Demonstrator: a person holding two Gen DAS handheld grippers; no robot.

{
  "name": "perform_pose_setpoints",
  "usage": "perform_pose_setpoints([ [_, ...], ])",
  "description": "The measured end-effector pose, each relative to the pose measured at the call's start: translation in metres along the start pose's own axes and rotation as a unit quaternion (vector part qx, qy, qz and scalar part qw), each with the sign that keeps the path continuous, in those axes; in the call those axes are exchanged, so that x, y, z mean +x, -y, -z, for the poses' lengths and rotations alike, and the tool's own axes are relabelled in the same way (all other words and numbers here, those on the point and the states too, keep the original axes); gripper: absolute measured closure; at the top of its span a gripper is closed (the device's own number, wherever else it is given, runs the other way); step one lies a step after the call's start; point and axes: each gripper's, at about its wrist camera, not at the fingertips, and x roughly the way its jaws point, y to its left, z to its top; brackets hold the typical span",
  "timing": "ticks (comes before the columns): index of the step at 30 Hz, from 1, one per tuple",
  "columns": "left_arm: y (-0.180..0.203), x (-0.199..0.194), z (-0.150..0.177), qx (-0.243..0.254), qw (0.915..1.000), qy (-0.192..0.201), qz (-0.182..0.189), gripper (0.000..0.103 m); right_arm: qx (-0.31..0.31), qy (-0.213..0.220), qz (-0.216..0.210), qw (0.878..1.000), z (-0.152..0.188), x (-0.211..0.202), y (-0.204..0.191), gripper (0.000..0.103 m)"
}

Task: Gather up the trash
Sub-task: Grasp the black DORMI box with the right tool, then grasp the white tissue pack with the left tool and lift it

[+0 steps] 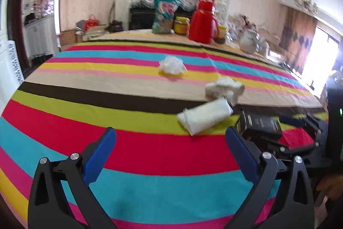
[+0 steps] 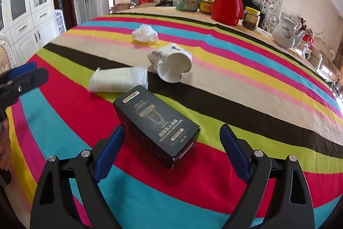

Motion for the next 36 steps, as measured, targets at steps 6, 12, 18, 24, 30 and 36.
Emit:
perform_pose_setpoints([
  [6, -0.001, -0.004, 0.000, 0.018, 0.9998, 0.005, 0.002, 0.005, -0.010, -0.014, 0.000, 1.000, -0.010, 0.014, -0.008, 0.018],
  [12, -0.005, -0.009, -0.001, 0.012, 0.9998, 0.013, -0.002, 0.005, -0.019, -0.026, -0.013, 0.999, -0.014, 0.022, -0.015, 0.019],
  [18, -0.003, -0.007, 0.001, 0.022, 0.9997, 0.011, -0.009, 0.005, -0.024, -0.027, -0.009, 0.999, -0.009, 0.015, -0.025, 0.046],
  [24, -0.004, -0.005, 0.003, 0.024, 0.9996, 0.008, -0.014, 0.005, 0.006, -0.016, 0.001, 1.000, 0.000, -0.002, -0.028, 0.064],
  [30, 0.002, -0.004, 0.003, 0.034, 0.9994, 0.005, -0.002, 0.005, 0.063, 0.012, 0.016, 0.998, 0.012, -0.018, -0.016, 0.065],
  [36, 0.011, 0.008, 0.001, 0.032, 0.9992, -0.024, 0.003, 0.006, 0.127, 0.035, 0.027, 0.991, 0.018, -0.028, 0.010, 0.065],
])
